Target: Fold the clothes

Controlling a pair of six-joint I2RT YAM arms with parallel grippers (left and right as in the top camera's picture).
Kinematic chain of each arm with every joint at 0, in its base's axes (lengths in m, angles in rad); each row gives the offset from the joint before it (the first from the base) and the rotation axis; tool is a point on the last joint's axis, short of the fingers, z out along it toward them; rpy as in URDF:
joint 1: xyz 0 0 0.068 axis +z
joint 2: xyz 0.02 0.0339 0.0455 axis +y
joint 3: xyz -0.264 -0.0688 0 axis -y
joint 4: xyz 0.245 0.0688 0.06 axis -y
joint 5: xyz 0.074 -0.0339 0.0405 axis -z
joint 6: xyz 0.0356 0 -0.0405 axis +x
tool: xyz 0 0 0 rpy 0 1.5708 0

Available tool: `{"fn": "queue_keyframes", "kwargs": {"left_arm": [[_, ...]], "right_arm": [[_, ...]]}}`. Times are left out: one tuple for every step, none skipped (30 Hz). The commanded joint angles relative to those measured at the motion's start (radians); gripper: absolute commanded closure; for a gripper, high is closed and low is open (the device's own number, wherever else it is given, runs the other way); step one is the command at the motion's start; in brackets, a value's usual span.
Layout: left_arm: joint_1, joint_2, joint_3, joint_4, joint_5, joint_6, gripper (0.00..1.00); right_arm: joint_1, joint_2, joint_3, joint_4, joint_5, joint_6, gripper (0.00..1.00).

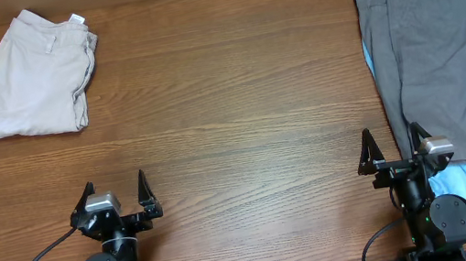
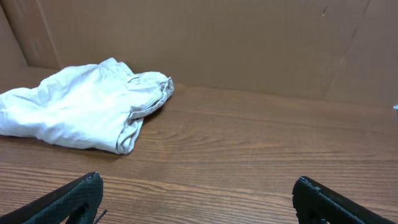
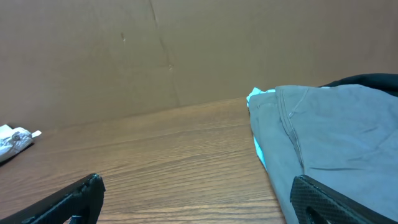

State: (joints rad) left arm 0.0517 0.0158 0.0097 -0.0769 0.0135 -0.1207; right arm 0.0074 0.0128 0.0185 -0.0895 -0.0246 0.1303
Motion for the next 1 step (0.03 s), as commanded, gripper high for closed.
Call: {"fn": "queue_keyframes", "kwargs": {"left_arm": [[-0.006,-0.011,-0.005,0.000,-0.013,0.019,0.00]], "right_arm": [[0.003,-0.010,-0.011,0.007,0.008,-0.003,0.00]]}}
